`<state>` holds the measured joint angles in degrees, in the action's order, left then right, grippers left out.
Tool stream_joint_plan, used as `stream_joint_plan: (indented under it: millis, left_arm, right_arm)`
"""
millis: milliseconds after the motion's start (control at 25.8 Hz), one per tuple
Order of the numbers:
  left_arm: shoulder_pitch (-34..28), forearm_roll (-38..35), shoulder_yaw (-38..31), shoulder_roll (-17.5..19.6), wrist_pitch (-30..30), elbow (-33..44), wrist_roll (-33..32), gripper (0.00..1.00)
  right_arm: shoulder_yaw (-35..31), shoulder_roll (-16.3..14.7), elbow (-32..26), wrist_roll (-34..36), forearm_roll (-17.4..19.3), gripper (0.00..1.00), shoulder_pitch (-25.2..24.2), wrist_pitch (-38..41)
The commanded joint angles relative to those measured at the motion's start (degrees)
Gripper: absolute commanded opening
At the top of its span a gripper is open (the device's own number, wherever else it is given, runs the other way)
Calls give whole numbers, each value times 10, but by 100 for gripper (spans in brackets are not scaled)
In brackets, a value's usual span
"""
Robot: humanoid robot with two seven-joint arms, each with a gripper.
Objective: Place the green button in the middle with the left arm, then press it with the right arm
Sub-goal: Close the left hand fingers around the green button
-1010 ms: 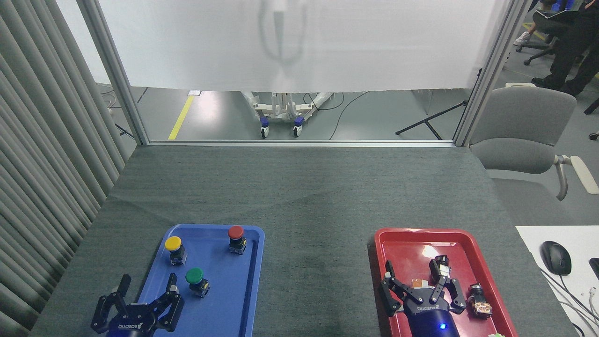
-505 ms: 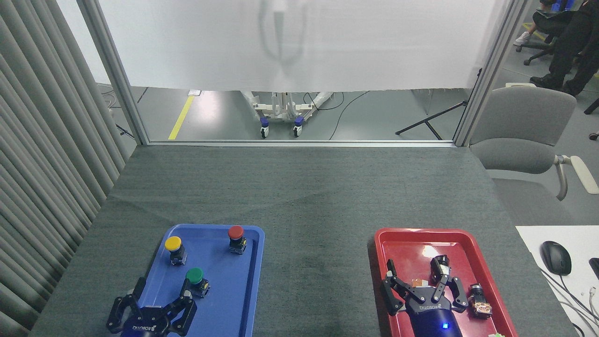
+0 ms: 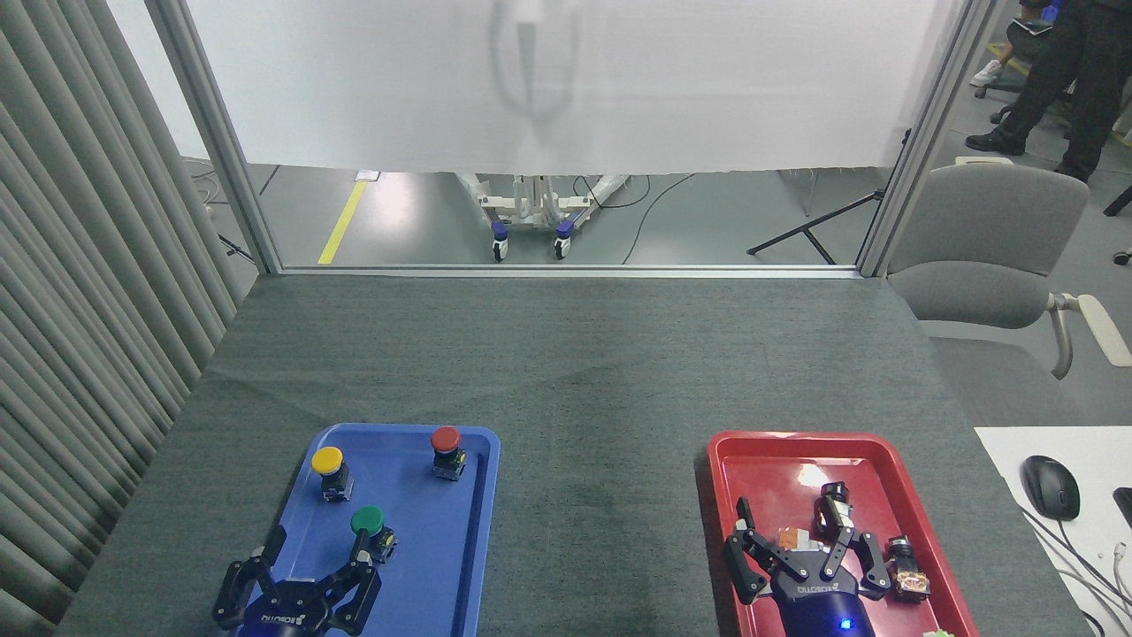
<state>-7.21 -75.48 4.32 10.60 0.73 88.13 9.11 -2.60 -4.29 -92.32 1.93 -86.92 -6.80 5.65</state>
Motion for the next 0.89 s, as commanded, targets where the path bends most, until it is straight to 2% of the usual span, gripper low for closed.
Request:
stream_joint_plan:
  millis: [0, 233, 544, 777, 854]
  left_arm:
    - [10, 0, 9, -1, 0, -17, -1, 98]
    - [48, -1, 55, -3, 6, -94, 0, 96]
    - [76, -5, 58, -3, 0, -150, -1, 96]
    - [120, -5, 66, -2, -2, -207, -1, 96]
    - [128, -5, 66, -2, -1, -223, -1, 91]
  right_arm:
    - [1, 1, -1, 0, -4, 100, -4, -11]
    - [2, -4, -1, 1, -7, 100, -4, -28]
    - [1, -5, -1, 4, -14, 100, 1, -32]
    - [3, 3, 1, 4, -14, 100, 2, -32]
    - [3, 2, 2, 5, -14, 100, 2, -31]
